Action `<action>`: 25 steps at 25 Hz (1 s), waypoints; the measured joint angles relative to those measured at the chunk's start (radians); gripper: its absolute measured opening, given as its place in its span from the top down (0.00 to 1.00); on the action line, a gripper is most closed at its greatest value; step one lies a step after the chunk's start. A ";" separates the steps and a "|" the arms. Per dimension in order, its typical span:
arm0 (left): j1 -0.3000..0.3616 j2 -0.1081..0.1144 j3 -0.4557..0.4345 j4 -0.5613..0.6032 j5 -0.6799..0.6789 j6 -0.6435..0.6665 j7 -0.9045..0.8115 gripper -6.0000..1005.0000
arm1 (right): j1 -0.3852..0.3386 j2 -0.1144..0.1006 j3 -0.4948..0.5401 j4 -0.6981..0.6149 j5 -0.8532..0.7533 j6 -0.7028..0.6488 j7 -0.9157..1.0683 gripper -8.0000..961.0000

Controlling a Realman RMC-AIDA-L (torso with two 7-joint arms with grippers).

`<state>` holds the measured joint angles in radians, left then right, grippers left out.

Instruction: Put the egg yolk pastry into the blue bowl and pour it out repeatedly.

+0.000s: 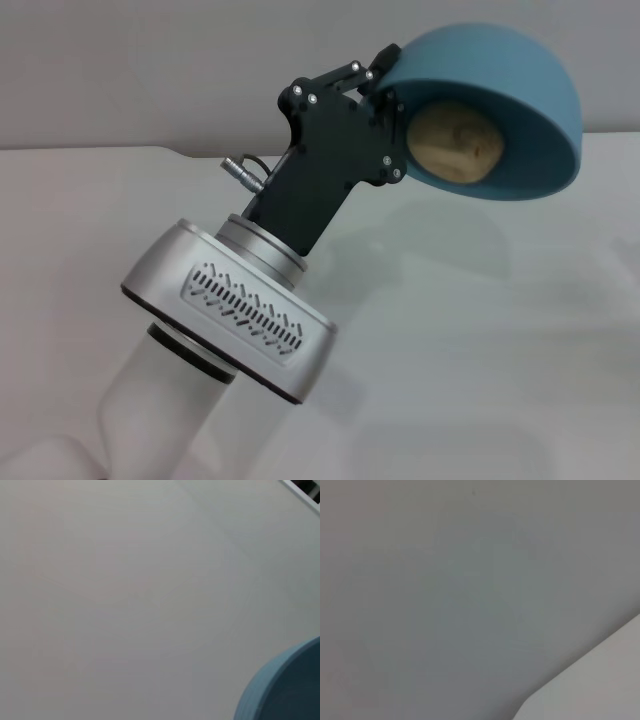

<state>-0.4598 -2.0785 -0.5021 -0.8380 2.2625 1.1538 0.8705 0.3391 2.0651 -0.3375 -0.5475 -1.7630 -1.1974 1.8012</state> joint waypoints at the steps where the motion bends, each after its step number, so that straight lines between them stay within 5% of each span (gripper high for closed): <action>1: 0.000 0.000 0.001 -0.002 0.000 0.005 0.011 1.00 | 0.000 0.000 0.000 0.000 0.003 -0.001 0.000 0.62; 25: -0.009 0.000 0.028 0.023 -0.065 0.198 -0.012 1.00 | 0.002 0.000 -0.001 0.003 0.048 -0.010 -0.001 0.62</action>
<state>-0.4692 -2.0785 -0.4741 -0.8146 2.1972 1.3521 0.8586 0.3410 2.0647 -0.3383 -0.5441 -1.7149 -1.2073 1.8004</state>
